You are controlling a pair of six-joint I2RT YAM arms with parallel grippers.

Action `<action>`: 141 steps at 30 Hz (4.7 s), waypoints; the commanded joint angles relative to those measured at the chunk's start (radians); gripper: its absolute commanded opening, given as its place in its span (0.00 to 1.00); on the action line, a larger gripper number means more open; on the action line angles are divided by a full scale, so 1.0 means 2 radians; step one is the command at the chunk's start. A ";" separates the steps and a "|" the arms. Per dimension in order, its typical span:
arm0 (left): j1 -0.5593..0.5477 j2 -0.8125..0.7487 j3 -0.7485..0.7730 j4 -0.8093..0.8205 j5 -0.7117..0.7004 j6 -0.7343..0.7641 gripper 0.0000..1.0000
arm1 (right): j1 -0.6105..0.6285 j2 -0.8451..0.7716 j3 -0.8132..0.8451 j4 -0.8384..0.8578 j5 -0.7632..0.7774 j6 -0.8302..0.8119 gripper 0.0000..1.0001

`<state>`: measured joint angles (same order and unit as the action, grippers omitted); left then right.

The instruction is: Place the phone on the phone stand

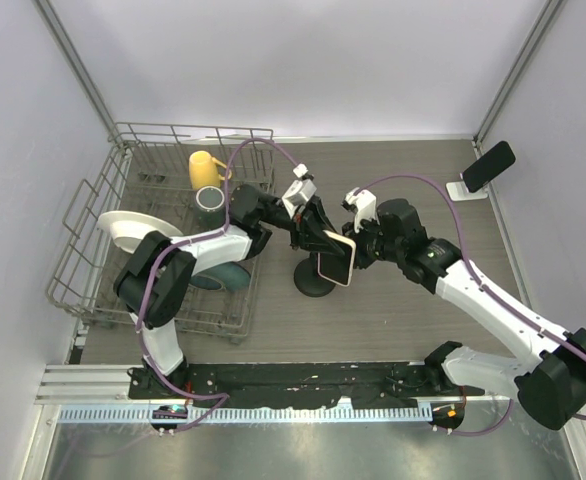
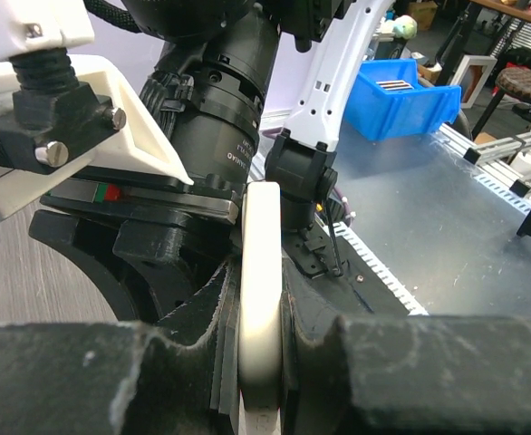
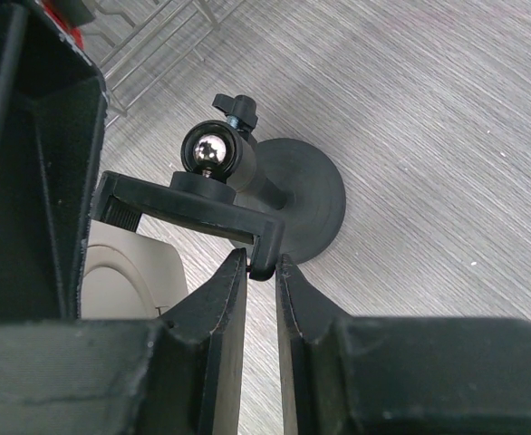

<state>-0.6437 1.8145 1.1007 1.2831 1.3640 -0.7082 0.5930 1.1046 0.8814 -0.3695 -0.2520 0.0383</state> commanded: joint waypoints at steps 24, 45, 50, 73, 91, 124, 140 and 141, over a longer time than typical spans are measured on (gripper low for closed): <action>0.029 0.012 -0.019 0.132 -0.015 0.040 0.00 | -0.028 0.016 0.056 -0.032 -0.100 -0.025 0.01; 0.037 -0.165 -0.105 -0.349 -0.251 0.432 0.00 | -0.029 -0.003 0.036 -0.009 -0.060 0.021 0.01; 0.020 -0.171 -0.102 -0.390 -0.324 0.451 0.00 | -0.029 -0.014 0.028 -0.016 -0.039 0.029 0.01; -0.132 -0.121 -0.067 -0.458 -0.996 0.277 0.00 | 0.258 -0.051 0.010 -0.022 0.463 0.399 0.01; -0.133 -0.208 -0.127 -0.464 -0.682 0.295 0.00 | 0.158 -0.090 0.030 -0.111 0.362 0.236 0.62; -0.029 -0.149 -0.035 -0.480 -0.089 0.325 0.00 | 0.098 -0.151 -0.109 0.096 0.071 0.129 0.72; -0.047 -0.149 -0.112 -0.344 -0.157 0.313 0.00 | 0.098 -0.124 -0.106 0.070 0.049 0.123 0.66; -0.047 -0.150 -0.112 -0.354 -0.156 0.320 0.00 | 0.098 -0.121 -0.106 0.069 0.048 0.118 0.66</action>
<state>-0.7246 1.5246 0.8951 0.5602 1.0901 -0.1226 0.7872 0.8463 0.6563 -0.2447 -0.1200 0.2977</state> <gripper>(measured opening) 0.201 0.661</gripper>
